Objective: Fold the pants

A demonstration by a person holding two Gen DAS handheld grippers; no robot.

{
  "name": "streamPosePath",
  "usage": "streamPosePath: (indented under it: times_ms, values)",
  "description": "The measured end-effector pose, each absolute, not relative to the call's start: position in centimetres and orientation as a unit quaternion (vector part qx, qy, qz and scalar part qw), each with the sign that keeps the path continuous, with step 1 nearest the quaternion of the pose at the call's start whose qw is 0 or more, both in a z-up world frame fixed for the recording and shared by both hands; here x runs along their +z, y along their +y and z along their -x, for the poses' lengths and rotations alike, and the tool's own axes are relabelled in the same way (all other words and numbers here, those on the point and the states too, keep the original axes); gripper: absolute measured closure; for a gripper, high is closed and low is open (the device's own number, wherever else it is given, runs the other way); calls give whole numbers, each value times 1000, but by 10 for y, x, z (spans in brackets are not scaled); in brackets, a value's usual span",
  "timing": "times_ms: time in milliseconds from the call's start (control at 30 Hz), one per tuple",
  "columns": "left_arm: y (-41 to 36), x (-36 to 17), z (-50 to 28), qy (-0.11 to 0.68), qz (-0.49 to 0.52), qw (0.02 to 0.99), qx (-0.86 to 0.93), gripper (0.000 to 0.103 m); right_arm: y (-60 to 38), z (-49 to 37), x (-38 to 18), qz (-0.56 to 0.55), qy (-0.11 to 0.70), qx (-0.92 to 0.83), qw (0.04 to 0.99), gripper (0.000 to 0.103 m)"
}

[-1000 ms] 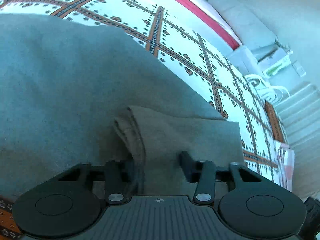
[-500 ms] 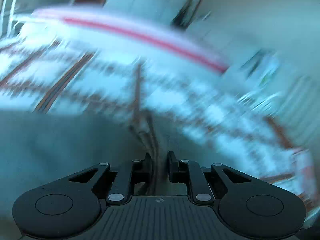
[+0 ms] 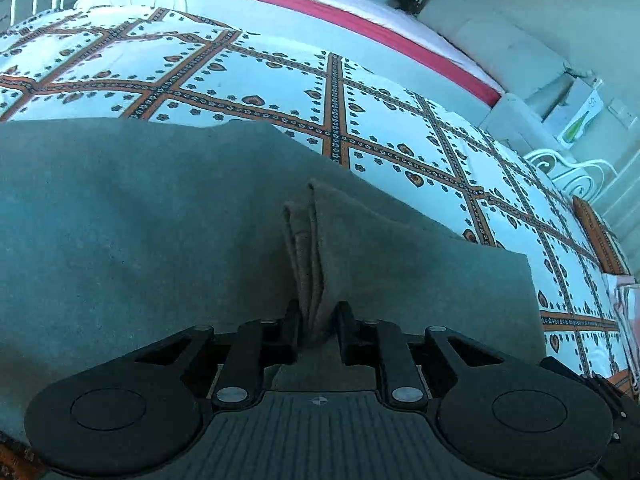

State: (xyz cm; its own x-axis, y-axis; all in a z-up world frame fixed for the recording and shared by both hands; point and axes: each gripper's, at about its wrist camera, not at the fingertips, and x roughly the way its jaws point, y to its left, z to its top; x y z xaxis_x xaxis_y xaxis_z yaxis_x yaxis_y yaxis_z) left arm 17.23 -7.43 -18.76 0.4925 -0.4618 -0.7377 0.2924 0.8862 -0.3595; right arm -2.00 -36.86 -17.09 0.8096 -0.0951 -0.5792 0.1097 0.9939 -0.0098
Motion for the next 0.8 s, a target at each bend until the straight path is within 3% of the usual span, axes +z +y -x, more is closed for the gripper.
streamPosePath:
  times_ms: [133,167,233,300,467,567,800]
  values:
    - [-65,-187,-163,456,87,865,-189,29,-370,18,-181,3,328,-55,943,65]
    - [-62,-186,-160,452,83,870,-180,26,-370,17,-178,-1,329,-56,943,64]
    - [-56,-185,-157,446,68,877,-166,24,-371,22,-171,-14,304,-60,951,61]
    - [-50,-184,-155,440,53,884,-149,19,-373,24,-166,-28,289,-60,955,47]
    - [-34,-181,-150,427,21,897,-111,12,-369,18,-169,-33,304,-58,950,48]
    - [-18,-179,-146,419,24,903,-93,8,-368,17,-164,-38,293,-58,954,44]
    - [67,-182,-143,406,138,903,11,8,-359,10,-165,-49,295,-48,953,41]
